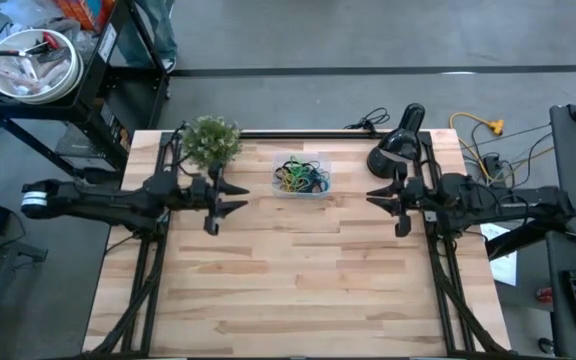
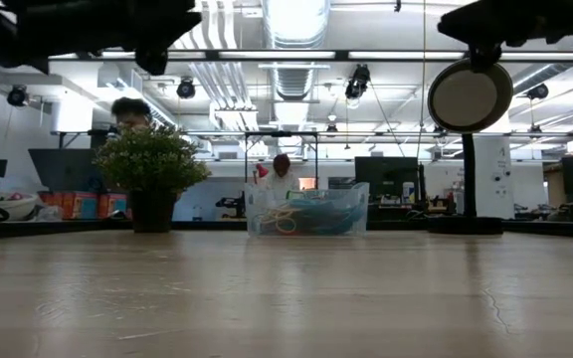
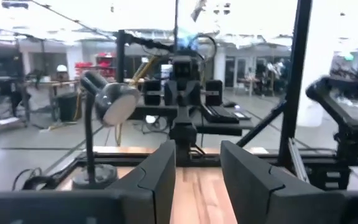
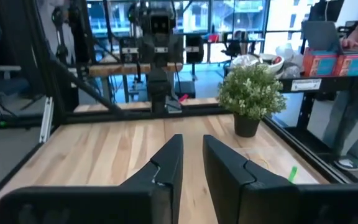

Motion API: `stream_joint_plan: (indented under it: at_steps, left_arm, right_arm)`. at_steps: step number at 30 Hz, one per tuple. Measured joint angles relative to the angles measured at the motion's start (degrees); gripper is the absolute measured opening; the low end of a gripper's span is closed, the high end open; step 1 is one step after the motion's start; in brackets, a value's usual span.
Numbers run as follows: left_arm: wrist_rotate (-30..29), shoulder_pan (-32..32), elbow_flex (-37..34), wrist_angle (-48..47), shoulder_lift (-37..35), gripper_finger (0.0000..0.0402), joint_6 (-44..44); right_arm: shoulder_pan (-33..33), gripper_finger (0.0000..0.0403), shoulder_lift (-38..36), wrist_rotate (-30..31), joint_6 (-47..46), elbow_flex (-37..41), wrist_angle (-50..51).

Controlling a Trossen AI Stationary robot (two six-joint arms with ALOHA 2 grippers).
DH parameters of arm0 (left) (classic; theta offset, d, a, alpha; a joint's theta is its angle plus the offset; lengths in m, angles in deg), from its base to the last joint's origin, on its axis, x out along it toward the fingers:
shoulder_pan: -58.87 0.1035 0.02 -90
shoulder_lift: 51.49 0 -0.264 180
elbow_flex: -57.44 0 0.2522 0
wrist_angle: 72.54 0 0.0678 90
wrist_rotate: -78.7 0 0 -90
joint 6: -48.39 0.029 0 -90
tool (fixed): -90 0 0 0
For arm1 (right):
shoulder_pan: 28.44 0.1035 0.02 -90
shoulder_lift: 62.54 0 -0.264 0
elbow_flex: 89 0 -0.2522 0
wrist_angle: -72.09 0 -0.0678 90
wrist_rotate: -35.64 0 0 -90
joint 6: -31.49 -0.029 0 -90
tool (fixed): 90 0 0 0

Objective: Pick and place rubber bands into bin
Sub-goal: Return to Home Position

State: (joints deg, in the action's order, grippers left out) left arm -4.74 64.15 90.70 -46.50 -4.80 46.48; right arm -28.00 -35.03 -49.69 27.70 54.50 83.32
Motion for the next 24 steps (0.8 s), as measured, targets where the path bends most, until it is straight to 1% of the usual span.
stream_joint_plan:
  at_steps: [4,7,10,15,24]
  left_arm:
    - [-2.25,-0.12,-3.07,0.08,-5.13,0.0112,-0.81]
    - [-2.35,-0.2,-5.07,0.07,-9.56,0.0112,-0.79]
    - [-2.37,-0.2,-6.26,-2.26,-13.88,0.0112,-0.77]
    - [-2.52,-0.8,-8.1,-6.16,-18.58,0.0112,-0.88]
    - [-2.76,-2.13,-13.02,-7.86,-27.05,0.0112,-1.89]
  right_arm:
    - [0.03,0.0057,-5.3,-0.02,-1.03,2.4,-0.02]
    - [0.05,0.0057,-9.42,-0.02,-2.05,4.02,0.1]
    - [0.05,0.0057,-12.77,-0.04,-1.97,5.03,0.2]
    - [0.03,0.0057,-16.85,-0.12,-1.77,6.53,0.72]
    - [0.04,0.0057,-23.15,-0.2,-3.0,10.25,0.86]
